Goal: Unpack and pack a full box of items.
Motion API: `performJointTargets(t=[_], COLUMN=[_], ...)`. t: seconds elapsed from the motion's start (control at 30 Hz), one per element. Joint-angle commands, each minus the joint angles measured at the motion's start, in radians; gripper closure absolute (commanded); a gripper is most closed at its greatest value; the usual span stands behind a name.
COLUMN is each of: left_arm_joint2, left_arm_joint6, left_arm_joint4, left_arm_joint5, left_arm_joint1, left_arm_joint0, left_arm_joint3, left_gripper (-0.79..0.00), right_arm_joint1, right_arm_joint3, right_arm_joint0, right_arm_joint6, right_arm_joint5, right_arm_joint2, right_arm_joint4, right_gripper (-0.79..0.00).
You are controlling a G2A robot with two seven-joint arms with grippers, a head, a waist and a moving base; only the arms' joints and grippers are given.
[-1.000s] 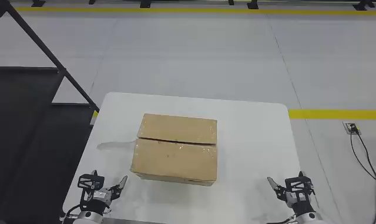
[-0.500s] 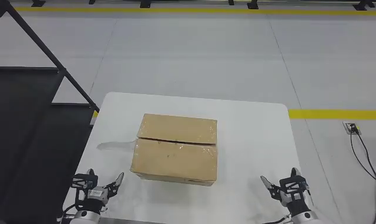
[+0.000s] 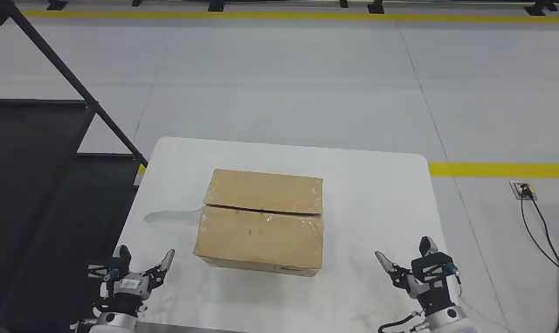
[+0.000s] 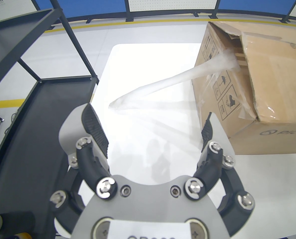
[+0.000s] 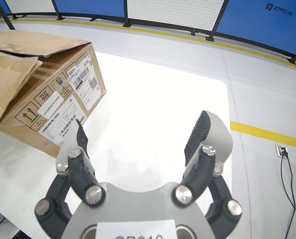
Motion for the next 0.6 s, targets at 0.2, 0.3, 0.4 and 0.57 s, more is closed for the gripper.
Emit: performJointTargets(t=[0.2, 0.3, 0.4, 0.57], left_arm_joint2=[0.018, 0.021, 0.017, 0.009], left_arm_joint6=[-0.016, -0.033, -0.046, -0.098], left_arm_joint4=[-0.063, -0.122, -0.167, -0.283], left_arm_joint5=[0.000, 0.007, 0.010, -0.023], left_arm_joint1=[-0.005, -0.010, -0.012, -0.016], left_arm_joint0=[-0.025, -0.058, -0.083, -0.119], left_arm_joint3=[0.011, 0.017, 0.011, 0.004], left_gripper=[-0.785, -0.785, -0.785, -0.785], right_arm_joint1=[-0.002, -0.006, -0.007, -0.009], right_arm_joint3=[0.007, 0.013, 0.031, 0.068], right_arm_joint0=[0.032, 0.069, 0.108, 0.184], right_arm_joint6=[0.020, 0.019, 0.057, 0.143], right_arm_joint5=[-0.039, -0.097, -0.159, -0.262], right_arm_joint2=[-0.033, -0.053, -0.055, -0.071], right_arm_joint4=[0.015, 0.111, 0.207, 0.391], right_gripper=[-0.785, -0.785, -0.785, -0.785])
